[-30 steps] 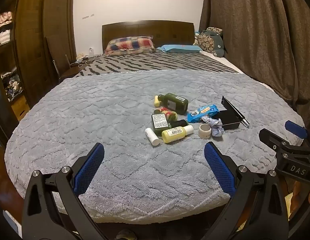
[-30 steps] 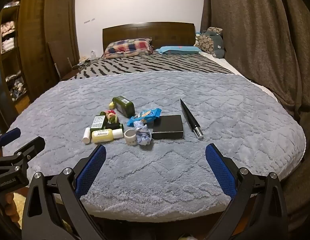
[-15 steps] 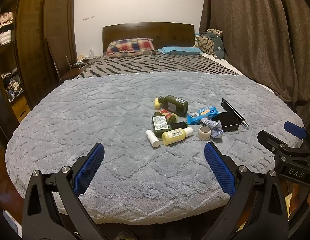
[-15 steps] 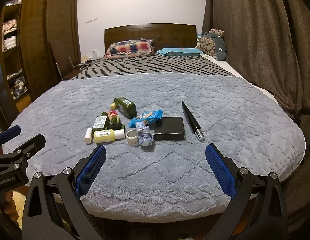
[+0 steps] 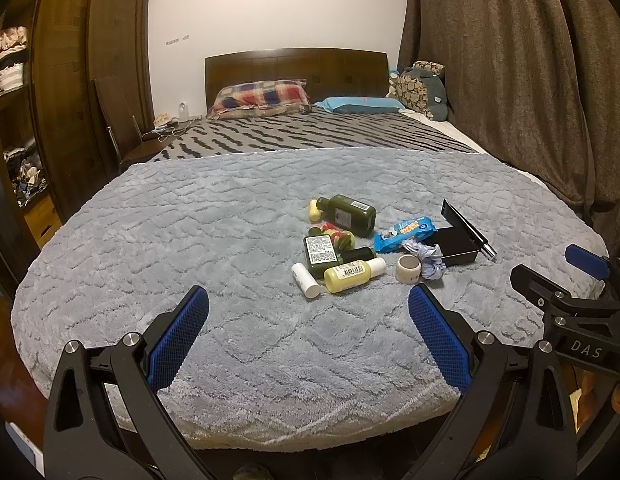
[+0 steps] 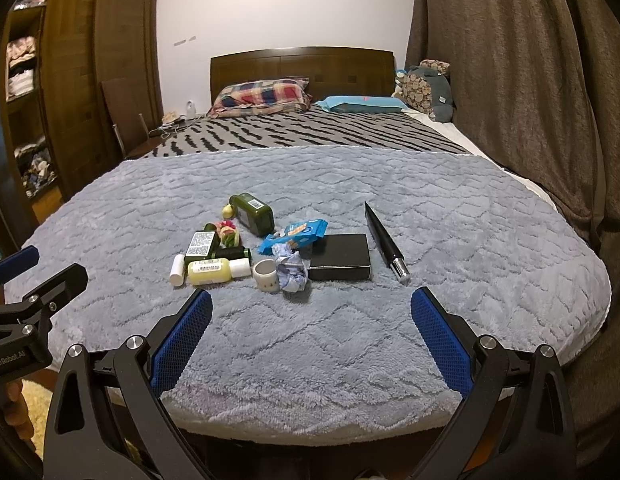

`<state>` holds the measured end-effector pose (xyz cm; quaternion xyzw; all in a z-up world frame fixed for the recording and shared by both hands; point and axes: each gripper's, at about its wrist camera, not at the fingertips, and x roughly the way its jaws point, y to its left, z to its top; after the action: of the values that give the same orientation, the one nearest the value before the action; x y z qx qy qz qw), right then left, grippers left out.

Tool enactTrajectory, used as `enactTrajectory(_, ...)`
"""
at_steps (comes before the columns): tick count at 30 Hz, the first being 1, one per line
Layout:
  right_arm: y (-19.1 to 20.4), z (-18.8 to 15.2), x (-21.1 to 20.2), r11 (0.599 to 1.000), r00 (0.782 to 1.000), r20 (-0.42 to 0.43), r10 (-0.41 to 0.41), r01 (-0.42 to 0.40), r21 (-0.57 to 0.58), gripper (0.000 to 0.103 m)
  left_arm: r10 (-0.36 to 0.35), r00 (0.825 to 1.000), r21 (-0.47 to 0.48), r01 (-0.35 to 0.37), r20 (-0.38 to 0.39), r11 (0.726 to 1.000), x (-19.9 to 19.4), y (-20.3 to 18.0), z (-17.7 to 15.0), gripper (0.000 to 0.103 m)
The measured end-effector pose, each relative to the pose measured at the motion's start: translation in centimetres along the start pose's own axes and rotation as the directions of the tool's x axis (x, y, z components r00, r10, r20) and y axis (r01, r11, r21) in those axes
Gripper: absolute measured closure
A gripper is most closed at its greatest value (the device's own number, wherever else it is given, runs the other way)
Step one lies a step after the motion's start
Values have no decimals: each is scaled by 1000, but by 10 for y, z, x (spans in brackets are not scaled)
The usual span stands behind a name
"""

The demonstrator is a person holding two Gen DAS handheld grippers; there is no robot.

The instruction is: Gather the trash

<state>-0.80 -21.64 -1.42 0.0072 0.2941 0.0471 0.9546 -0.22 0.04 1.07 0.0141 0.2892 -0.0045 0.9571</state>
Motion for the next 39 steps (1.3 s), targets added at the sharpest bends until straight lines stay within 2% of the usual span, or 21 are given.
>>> enactTrajectory(39,-1,3,-1,1000,1000,1,-6,6,-1,3,7,1000,-5,-7,3,1000,1,5,1,8)
